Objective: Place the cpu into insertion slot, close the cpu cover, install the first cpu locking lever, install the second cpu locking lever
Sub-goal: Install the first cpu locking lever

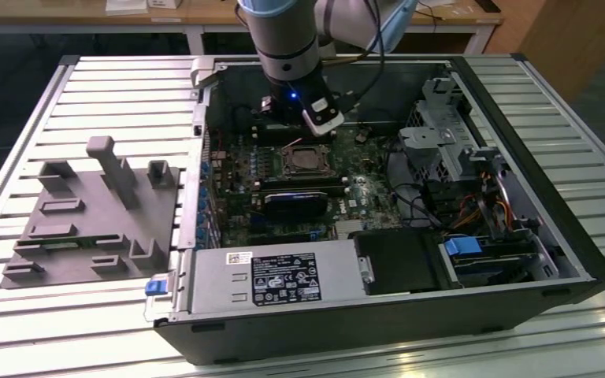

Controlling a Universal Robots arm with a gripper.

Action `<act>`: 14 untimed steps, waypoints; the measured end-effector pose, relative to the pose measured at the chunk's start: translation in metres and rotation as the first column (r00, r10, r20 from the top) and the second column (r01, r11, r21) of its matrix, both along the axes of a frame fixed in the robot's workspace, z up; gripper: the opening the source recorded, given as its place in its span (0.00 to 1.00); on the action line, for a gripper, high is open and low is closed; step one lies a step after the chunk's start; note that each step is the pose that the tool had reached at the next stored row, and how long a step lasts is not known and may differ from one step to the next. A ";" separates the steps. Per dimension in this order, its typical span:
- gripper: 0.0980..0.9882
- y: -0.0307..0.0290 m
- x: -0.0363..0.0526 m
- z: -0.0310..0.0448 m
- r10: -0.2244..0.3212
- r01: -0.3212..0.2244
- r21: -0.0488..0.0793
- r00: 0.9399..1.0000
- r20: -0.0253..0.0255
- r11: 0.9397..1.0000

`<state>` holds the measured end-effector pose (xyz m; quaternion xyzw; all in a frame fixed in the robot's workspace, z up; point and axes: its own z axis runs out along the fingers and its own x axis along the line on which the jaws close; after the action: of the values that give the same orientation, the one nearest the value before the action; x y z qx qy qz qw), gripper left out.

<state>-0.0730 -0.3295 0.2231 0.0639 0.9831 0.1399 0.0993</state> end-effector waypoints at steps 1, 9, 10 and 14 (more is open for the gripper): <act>0.00 0.0000 0.0000 -0.0003 -0.012 0.012 0.000 1.000 0.000 1.000; 0.00 0.0050 0.0000 -0.0034 -0.080 0.080 -0.001 0.997 0.000 0.997; 0.00 0.0062 0.0000 -0.0037 -0.083 0.083 -0.001 0.997 0.000 0.997; 0.00 0.0094 0.0000 -0.0051 -0.090 0.090 -0.003 0.996 0.000 0.996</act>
<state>-0.0730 -0.3200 0.2180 0.1077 0.9795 0.1337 0.1056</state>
